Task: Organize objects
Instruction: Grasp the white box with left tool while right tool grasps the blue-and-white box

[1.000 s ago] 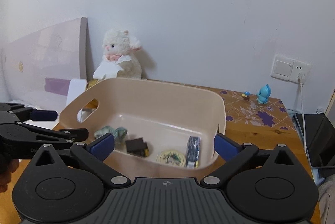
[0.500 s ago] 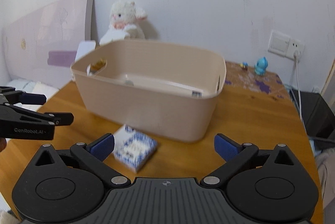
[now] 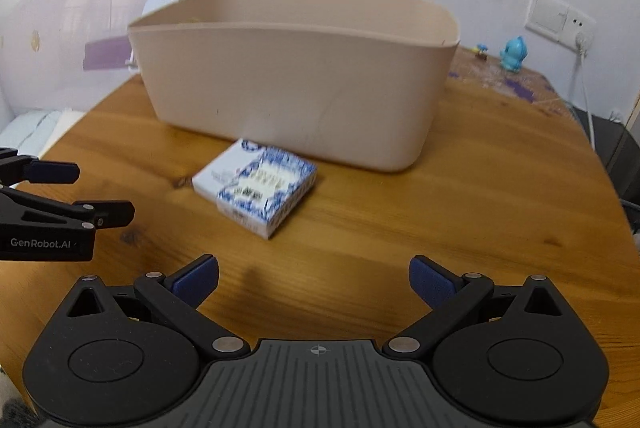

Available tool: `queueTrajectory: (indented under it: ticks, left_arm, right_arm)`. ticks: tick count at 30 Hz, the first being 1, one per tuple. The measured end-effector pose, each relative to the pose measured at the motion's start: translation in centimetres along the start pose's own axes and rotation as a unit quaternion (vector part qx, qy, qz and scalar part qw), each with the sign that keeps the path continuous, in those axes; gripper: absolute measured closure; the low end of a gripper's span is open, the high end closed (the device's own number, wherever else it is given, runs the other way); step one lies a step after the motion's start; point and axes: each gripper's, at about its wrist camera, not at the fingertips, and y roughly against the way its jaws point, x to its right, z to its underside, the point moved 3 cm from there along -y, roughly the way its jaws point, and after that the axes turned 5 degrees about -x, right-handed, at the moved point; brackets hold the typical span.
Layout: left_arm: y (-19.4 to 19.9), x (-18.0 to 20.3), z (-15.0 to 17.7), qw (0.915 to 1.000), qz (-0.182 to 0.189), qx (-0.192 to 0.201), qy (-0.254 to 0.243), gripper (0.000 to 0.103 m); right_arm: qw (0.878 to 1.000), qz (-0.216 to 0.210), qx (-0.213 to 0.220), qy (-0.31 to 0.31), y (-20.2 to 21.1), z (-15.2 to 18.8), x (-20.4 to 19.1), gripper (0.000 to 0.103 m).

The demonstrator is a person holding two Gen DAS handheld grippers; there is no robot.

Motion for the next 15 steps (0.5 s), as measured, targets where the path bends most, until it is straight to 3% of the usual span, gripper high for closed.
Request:
queueTrajectory:
  ticks: [15]
  left_arm:
    - [-2.4,-1.4,-1.0,0.9999,-0.002,0.0,0.017,0.022]
  right_arm:
    - [0.999,-0.022,0.016,-0.039,-3.4,-2.6,-1.0,0.0]
